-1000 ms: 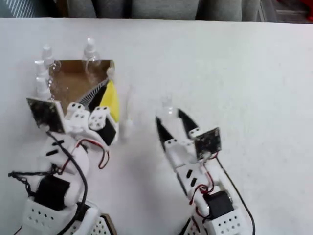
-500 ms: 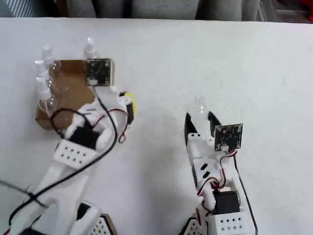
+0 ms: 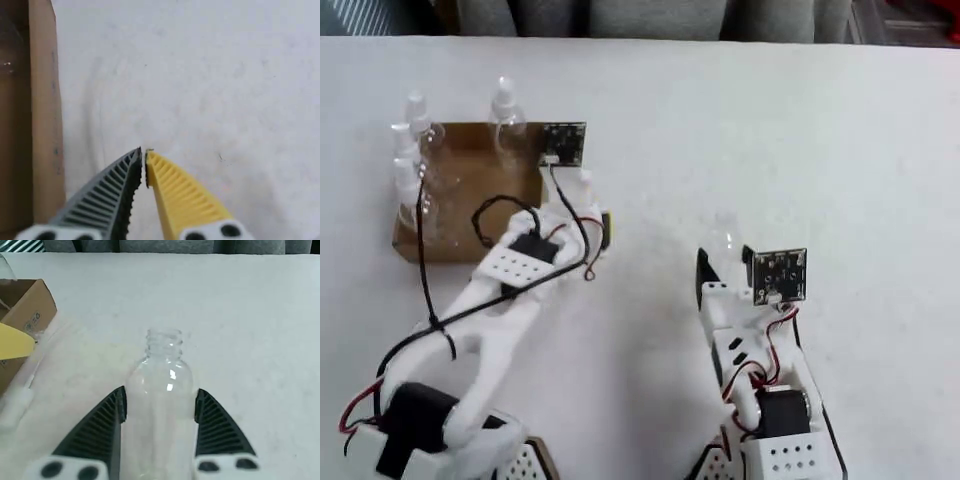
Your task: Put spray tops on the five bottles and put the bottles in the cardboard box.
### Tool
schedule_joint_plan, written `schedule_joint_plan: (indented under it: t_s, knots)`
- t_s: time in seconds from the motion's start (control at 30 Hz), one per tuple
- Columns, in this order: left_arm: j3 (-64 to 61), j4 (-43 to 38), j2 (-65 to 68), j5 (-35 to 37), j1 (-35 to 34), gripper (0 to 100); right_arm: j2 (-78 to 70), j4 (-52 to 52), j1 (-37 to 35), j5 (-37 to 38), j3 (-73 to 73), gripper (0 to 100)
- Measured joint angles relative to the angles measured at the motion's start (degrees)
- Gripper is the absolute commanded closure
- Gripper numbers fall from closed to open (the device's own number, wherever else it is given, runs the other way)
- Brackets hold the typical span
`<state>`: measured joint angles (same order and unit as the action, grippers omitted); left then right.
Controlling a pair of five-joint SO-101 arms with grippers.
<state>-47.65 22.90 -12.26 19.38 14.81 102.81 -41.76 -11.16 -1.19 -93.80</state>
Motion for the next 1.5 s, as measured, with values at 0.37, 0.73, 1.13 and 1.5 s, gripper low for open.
schedule_joint_plan:
  t_s: [0.37,0.73,1.13,1.5]
  knots:
    - [0.09,-0.18,4.75,-0.09,-1.67,80,0.0,0.0,0.0,0.0,0.0,98.2]
    - [0.09,5.36,4.66,0.0,-5.54,80,0.0,0.0,-0.35,0.0,0.0,98.2]
    - [2.64,5.36,11.08,-0.09,-5.89,80,0.0,0.0,-0.35,0.0,0.0,98.2]
    - [3.08,7.82,12.48,-2.37,-5.1,96,0.0,0.0,-0.35,0.0,0.0,98.2]
